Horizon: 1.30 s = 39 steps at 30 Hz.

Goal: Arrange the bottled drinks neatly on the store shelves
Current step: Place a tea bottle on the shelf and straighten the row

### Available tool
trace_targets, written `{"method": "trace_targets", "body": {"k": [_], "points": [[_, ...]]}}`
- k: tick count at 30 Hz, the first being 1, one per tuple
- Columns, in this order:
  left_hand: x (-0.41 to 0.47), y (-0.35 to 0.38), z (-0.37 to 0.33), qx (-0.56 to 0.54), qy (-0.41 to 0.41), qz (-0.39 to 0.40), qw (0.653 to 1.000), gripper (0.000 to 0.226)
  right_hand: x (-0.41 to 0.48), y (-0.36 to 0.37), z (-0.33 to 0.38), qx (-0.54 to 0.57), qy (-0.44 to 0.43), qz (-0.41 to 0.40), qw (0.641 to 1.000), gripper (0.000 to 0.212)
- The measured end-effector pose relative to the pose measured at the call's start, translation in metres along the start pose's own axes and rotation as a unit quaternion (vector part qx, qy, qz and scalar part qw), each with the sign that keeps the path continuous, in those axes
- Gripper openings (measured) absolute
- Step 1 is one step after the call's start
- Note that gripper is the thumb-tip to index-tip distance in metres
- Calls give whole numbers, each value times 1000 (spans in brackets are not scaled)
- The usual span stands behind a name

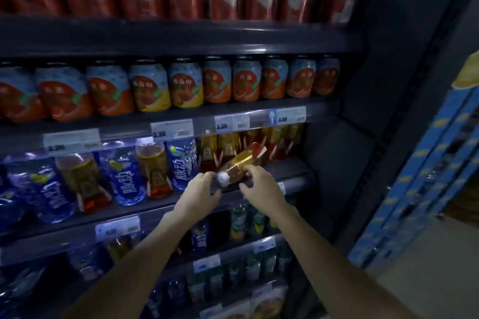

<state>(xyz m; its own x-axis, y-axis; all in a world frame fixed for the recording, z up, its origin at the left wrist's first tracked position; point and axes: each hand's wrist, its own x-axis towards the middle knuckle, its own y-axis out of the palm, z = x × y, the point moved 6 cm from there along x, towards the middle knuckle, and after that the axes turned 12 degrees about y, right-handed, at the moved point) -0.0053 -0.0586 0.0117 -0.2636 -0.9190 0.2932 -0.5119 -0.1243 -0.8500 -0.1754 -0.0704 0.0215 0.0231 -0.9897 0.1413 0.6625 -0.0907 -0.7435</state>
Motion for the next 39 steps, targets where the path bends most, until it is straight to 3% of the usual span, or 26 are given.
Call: {"method": "trace_targets", "body": {"k": [16,24,31,35,39], "points": [[9,27,22,11,-59,42,997,49,56,28,-4,-241,-92,-55,965,67],[9,29,23,34,-55,52,997,44,74,34,0,-314,-134,17,940,78],[7,31,20,63,-42,71,995,42,65,20,-6,-245,-166,-57,953,71],[3,35,17,105,-18,79,991,39,61,0,-5,-93,-166,-133,973,64],[-1,37,15,115,-3,73,991,48,64,-17,-11,54,-95,-170,979,69]]}}
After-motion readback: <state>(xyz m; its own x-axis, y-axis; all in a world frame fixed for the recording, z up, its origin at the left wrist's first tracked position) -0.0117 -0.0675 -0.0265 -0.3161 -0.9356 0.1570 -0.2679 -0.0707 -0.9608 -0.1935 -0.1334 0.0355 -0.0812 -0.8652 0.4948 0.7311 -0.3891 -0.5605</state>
